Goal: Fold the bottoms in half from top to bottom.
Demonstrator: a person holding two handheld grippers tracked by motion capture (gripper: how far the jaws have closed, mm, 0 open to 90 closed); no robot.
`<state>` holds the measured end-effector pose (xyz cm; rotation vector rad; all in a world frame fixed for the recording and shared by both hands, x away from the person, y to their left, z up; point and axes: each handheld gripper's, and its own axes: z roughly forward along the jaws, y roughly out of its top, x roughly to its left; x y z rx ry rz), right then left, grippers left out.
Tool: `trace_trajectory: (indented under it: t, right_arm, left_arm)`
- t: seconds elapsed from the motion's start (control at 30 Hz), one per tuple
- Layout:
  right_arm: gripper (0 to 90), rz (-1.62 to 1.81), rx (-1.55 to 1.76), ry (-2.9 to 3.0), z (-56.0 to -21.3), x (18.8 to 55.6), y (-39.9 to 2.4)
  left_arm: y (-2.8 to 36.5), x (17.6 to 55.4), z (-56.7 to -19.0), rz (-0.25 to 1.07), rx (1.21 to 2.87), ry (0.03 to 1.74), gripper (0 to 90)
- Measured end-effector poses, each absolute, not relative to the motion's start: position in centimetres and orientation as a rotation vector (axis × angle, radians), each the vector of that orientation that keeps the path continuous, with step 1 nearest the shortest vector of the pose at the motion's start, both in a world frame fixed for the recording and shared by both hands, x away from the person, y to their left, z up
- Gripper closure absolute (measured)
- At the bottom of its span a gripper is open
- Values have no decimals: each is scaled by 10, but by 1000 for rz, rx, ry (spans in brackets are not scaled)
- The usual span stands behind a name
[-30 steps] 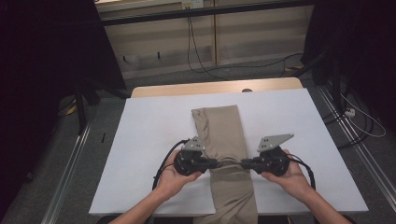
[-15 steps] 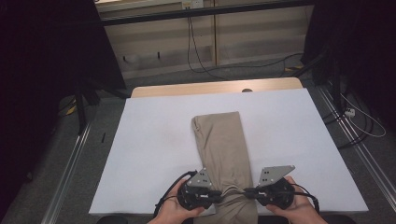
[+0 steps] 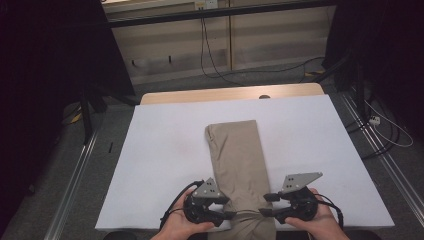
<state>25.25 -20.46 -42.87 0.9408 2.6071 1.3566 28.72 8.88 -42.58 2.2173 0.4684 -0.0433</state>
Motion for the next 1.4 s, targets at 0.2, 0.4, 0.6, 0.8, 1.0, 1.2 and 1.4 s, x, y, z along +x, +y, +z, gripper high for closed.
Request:
trace_trajectory:
  t: [0.2, 0.4, 0.6, 0.8, 1.0, 1.2, 1.4]
  right_arm:
    - [316, 1351, 1016, 2527, -426, 269, -211]
    - [269, 1285, 1076, 2496, -425, 301, -216]
    - [279, 1268, 1116, 2433, -417, 355, -217]
    - [360, 1284, 1163, 2270, -408, 415, -219]
    - [391, 1228, 1199, 2266, -417, 475, -212]
    - [487, 1157, 1243, 2277, -430, 520, -209]
    - [503, 1075, 1240, 2344, -445, 542, -204]
  left_arm:
    - [99, 316, -421, 101, 2137, 585, 274]
    - [108, 359, -425, 174, 2144, 712, 197]
    - [114, 410, -419, 278, 2118, 800, 193]
    - [118, 464, -422, 325, 2030, 910, 174]
    - [111, 509, -429, 340, 2027, 908, 216]
    - [102, 542, -436, 257, 2022, 963, 269]
    - [95, 554, -447, 223, 2054, 980, 364]
